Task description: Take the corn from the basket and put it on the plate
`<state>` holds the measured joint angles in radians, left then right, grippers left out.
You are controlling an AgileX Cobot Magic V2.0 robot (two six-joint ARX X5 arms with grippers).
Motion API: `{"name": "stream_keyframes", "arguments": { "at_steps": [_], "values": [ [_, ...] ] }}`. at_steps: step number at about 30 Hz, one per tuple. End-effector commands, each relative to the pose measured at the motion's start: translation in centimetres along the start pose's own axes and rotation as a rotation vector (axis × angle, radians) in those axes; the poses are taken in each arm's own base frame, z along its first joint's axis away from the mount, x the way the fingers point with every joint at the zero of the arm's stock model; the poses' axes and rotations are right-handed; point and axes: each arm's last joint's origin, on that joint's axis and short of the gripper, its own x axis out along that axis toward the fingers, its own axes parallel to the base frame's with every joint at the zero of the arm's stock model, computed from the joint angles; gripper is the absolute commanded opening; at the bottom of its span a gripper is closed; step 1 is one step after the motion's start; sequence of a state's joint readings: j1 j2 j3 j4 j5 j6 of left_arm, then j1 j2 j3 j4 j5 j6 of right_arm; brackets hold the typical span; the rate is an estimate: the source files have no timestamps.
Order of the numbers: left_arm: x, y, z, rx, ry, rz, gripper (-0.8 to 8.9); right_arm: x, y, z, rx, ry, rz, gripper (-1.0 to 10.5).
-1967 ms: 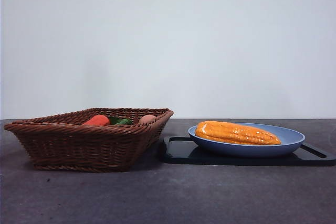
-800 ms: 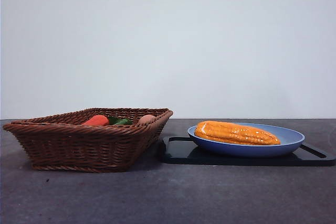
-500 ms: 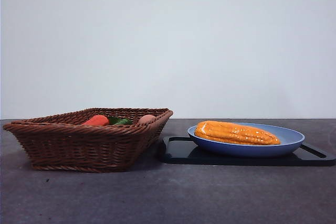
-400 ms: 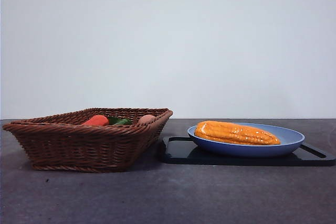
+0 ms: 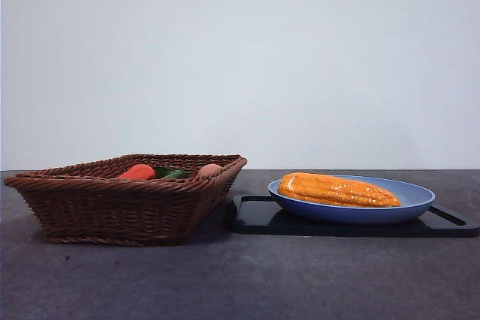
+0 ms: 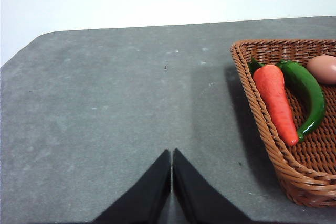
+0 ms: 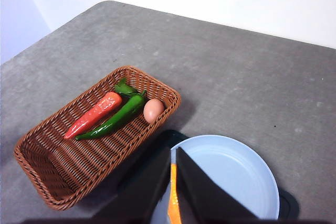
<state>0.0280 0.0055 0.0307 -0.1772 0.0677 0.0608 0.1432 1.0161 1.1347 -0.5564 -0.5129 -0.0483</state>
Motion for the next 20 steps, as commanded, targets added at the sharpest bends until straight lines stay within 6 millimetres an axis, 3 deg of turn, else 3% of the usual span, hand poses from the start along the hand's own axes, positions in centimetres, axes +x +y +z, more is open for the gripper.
{"name": "stream_keyframes", "arguments": {
  "at_steps": [1, 8, 13, 16, 20],
  "values": [
    [0.2, 0.0, -0.9, -0.005, 0.034, -0.002, 0.08, 0.0, 0.0, 0.5, -0.016, -0.016, 0.004, 0.0],
    [0.2, 0.0, -0.9, -0.005, 0.034, -0.002, 0.08, -0.2, 0.1, 0.7, -0.059, -0.035, -0.002, 0.0],
    [0.2, 0.0, -0.9, -0.005, 0.034, -0.003, 0.08, -2.4, -0.1, 0.7, -0.146, -0.09, -0.163, 0.0],
    [0.2, 0.0, -0.9, -0.005, 0.034, -0.003, 0.08, -3.7, -0.1, -0.3, -0.173, -0.124, -0.204, 0.0],
    [0.2, 0.0, -0.9, -0.005, 0.034, -0.003, 0.08, -5.2, -0.4, -3.7, -0.16, -0.227, -0.298, 0.0]
  ]
}}
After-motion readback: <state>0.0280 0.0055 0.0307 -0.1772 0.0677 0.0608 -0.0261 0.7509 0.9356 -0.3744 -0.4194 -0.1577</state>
